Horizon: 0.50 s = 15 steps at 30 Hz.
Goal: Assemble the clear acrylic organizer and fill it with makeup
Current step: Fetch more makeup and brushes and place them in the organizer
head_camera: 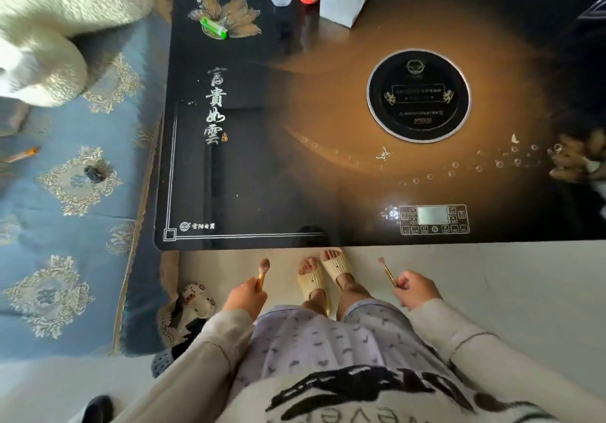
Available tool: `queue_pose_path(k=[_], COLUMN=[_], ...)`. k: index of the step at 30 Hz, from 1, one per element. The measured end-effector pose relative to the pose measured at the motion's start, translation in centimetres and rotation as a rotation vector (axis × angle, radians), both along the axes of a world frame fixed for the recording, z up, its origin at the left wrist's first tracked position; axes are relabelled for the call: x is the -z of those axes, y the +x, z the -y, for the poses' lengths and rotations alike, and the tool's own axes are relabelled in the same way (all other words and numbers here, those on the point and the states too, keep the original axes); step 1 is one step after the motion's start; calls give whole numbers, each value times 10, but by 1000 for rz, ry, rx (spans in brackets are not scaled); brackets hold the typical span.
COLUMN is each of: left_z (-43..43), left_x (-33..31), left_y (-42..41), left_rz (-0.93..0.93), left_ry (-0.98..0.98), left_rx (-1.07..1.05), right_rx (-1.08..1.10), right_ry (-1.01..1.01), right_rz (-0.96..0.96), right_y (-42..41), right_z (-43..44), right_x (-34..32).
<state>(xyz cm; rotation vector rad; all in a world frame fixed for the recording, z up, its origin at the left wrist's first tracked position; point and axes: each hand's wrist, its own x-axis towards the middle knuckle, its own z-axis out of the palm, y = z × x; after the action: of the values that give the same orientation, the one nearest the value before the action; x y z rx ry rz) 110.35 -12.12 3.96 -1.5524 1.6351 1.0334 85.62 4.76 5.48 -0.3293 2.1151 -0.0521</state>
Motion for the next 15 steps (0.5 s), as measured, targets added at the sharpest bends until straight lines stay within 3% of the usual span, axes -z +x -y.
queue_pose_path(k=[8,15], left_z=[-2,2], left_x=[-6,-19], left_y=[14,-87], left_rz=[-6,-41], left_ry=[46,-43], left_rx=[52,476], right_rx=[278,613], right_ry=[-66,-13], right_rz=[23,-17], right_y=[10,28], right_z=[-61,-126], right_x=[-8,-17])
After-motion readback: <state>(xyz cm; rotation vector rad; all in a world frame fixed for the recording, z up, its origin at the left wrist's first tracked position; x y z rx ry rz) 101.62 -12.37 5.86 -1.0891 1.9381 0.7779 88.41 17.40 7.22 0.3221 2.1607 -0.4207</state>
